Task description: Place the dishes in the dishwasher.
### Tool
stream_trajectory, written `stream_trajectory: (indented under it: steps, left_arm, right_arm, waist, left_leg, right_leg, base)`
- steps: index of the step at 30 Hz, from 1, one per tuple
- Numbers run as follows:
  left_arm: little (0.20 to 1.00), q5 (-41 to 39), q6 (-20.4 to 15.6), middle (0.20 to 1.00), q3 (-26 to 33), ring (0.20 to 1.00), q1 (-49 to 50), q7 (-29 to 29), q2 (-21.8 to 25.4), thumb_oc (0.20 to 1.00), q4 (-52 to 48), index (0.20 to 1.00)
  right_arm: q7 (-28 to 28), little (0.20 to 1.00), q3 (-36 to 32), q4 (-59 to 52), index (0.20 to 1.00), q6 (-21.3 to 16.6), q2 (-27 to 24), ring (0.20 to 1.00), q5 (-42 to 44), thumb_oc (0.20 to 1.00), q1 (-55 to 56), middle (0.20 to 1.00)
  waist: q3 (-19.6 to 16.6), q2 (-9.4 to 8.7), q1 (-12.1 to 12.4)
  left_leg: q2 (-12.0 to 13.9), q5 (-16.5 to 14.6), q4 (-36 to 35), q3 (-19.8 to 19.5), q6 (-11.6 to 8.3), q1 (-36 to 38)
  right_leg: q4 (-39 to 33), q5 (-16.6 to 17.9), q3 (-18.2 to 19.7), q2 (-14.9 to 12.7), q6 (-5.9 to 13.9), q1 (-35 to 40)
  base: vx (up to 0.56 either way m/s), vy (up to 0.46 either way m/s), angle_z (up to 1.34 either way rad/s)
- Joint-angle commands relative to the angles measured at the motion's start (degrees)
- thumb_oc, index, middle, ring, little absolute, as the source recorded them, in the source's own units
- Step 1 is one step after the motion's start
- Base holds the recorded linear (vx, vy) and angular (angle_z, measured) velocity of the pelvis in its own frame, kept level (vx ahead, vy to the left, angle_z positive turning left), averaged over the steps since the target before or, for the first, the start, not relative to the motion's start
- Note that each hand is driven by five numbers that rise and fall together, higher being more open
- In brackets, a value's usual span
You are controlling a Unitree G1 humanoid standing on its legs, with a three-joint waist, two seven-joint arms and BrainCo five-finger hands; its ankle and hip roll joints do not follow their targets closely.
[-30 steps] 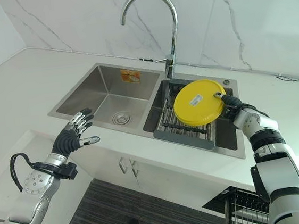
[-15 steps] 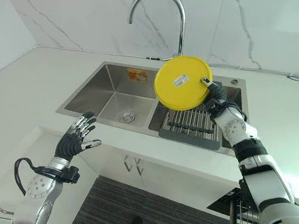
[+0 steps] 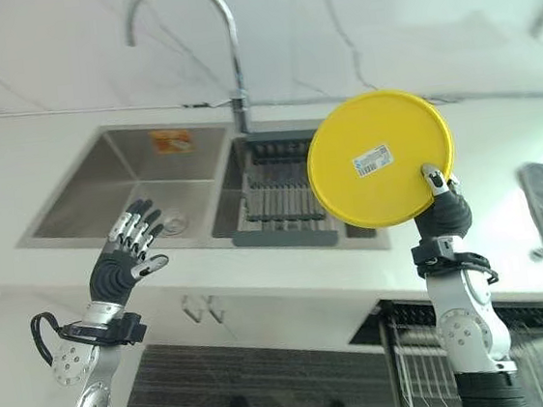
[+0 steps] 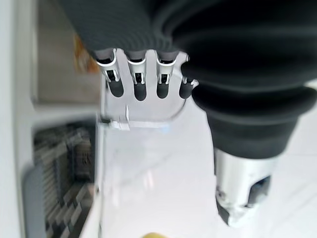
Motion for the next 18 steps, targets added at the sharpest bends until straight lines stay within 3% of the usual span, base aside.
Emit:
stream_trajectory:
  steps: [1, 4, 7, 8, 10, 14, 16, 18]
  left_arm:
    - [1.0, 7.92, -10.91, 1.0, 2.34, 1.0, -2.51, 1.01, 7.03, 1.0, -6.38, 1.0]
    - [1.0, 4.87, -7.7, 1.0, 1.04, 1.0, -5.22, -2.41, 8.1, 1.0, -6.82, 1.0]
    - [1.0, 5.12, -5.52, 1.0, -0.78, 1.0, -6.09, -1.07, 8.53, 1.0, -6.98, 1.0]
    - [1.0, 4.79, -5.38, 1.0, -1.02, 1.0, -6.04, -0.12, 8.67, 1.0, -6.77, 1.0]
    - [1.0, 7.12, -6.25, 1.0, -1.69, 1.0, -5.92, 0.96, 8.73, 1.0, -6.94, 1.0]
    - [1.0, 11.3, -8.02, 1.0, -2.87, 1.0, -6.64, 4.83, 9.69, 1.0, -6.9, 1.0]
    - [1.0, 12.44, -8.31, 1.0, -3.01, 1.0, -7.02, 6.03, 9.86, 1.0, -6.87, 1.0]
    - [1.0, 13.96, -8.59, 1.0, -3.76, 1.0, -8.11, 6.58, 9.72, 1.0, -6.36, 1.0]
  right_arm:
    - [4.58, 0.2, -3.39, -5.62, 0.2, -3.2, -1.57, 0.2, -0.58, 0.2, -5.32, 0.2]
    - [8.21, 0.2, -6.14, -6.35, 0.2, -3.64, -0.94, 0.2, 2.05, 0.2, -1.45, 0.2]
    - [10.8, 0.2, -6.27, -7.92, 0.2, -3.74, -0.05, 0.2, 2.82, 0.2, 0.61, 0.2]
    - [11.11, 0.2, -5.64, -8.03, 0.2, -3.03, -0.34, 0.2, 3.39, 0.2, 0.18, 0.2]
    - [10.13, 0.2, -4.63, -8.19, 0.2, -3.62, -0.88, 0.2, 2.35, 0.2, -0.56, 0.2]
    - [9.71, 0.2, -3.42, -8.73, 0.2, -8.25, -1.39, 0.2, 3.47, 0.2, 0.5, 0.2]
    - [9.01, 0.2, -3.0, -9.16, 0.2, -10.48, -1.02, 0.2, 2.89, 0.2, 0.64, 0.2]
    - [6.94, 0.2, -2.13, -10.67, 0.2, -14.39, 0.54, 0.2, -2.02, 0.2, 0.69, 0.2]
  waist:
    - [-0.15, -0.36, -0.9]
    - [0.73, -0.98, -3.56]
    - [2.27, -1.48, -4.05]
    - [2.39, -1.16, -3.71]
    - [2.01, -0.28, -3.43]
    - [1.15, 0.23, -3.3]
    - [0.66, 0.4, -2.97]
    - [0.29, 0.44, -3.07]
  left_leg:
    - [-1.51, -7.53, -4.78, 3.86, 2.25, 6.28]
    - [-3.18, -8.08, -5.63, 5.05, 2.89, 7.1]
    - [-3.96, -8.28, -8.0, 6.86, 2.68, 9.16]
    - [-3.68, -7.83, -9.35, 8.94, 2.72, 9.74]
    - [-3.06, -6.83, -11.61, 11.2, 3.23, 10.18]
    - [-2.79, -5.74, -12.3, 12.56, 4.74, 9.31]
    - [-3.01, -5.56, -12.4, 12.7, 5.13, 8.9]
    - [-3.25, -4.73, -12.13, 11.89, 5.56, 8.36]
  right_leg:
    - [0.52, -4.14, 4.87, -3.47, 5.71, 0.32]
    - [1.72, -1.68, 5.83, -5.71, 7.38, -2.27]
    - [2.68, 0.93, -0.22, -7.23, 7.84, -4.79]
    - [3.95, -0.45, -4.0, -6.55, 7.81, -4.75]
    - [5.39, -3.45, -6.22, -4.21, 7.09, -4.38]
    - [11.44, -8.14, -6.26, -1.38, 5.1, -2.73]
    - [13.53, -8.57, -6.35, -1.67, 4.97, -1.79]
    - [15.64, -6.47, -4.87, -2.66, 4.7, -2.28]
  base:
    - [-0.05, 0.426, -1.34]
    - [-0.05, 0.311, -0.78]
    - [-0.09, 0.21, -0.62]
    - [-0.11, 0.145, -1.16]
    - [-0.16, 0.134, -1.03]
    - [-0.15, 0.026, -0.64]
    - [-0.12, -0.025, -0.26]
    - [-0.11, -0.093, -0.44]
